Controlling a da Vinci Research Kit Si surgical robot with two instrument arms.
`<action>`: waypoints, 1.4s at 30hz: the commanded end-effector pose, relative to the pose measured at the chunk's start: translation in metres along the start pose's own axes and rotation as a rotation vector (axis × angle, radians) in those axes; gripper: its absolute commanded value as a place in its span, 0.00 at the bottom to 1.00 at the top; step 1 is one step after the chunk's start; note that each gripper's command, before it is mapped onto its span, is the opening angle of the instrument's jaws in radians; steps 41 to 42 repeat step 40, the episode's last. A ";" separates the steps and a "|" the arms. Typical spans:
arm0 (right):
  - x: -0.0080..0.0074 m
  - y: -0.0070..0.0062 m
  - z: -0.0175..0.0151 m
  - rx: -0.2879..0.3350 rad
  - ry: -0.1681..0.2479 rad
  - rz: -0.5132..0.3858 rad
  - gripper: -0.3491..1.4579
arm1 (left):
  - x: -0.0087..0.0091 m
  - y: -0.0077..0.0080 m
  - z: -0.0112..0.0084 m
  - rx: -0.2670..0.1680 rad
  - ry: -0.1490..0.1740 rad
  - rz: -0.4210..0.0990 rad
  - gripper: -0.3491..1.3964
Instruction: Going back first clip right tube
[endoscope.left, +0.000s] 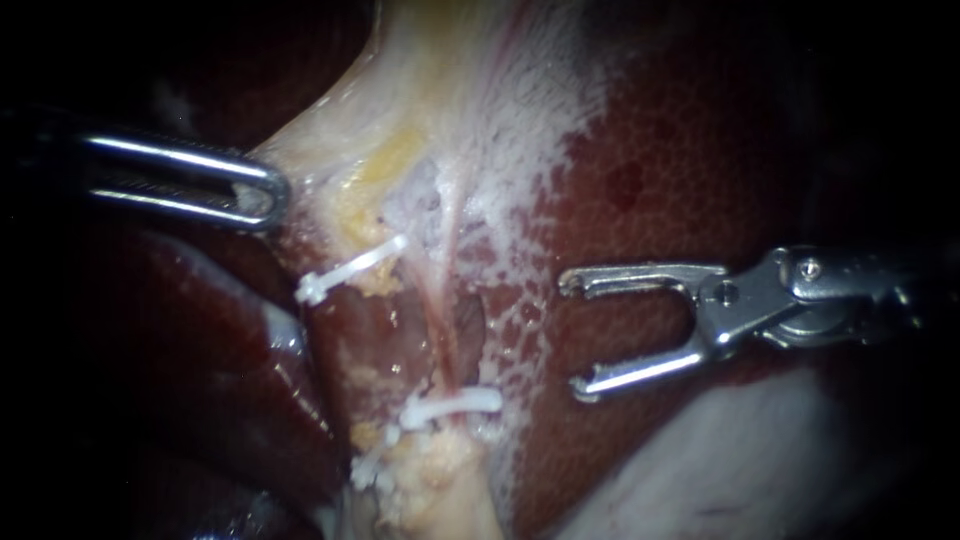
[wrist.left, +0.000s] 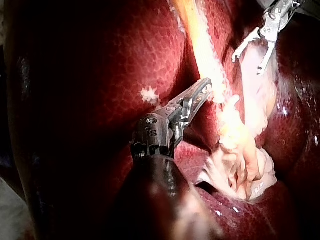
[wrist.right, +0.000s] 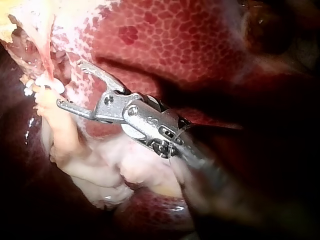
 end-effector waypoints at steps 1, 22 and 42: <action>0.0000 0.0000 0.0000 0.000 0.000 0.000 0.52 | 0.0003 0.0001 0.0003 0.003 0.002 0.002 0.00; -0.0002 -0.0001 -0.0005 0.002 0.000 0.000 0.52 | 0.0056 0.0041 0.0093 0.026 0.073 -0.011 0.00; -0.0003 -0.0001 -0.0007 0.002 0.000 0.000 0.52 | 0.0056 0.0036 0.0094 0.029 0.074 -0.010 0.00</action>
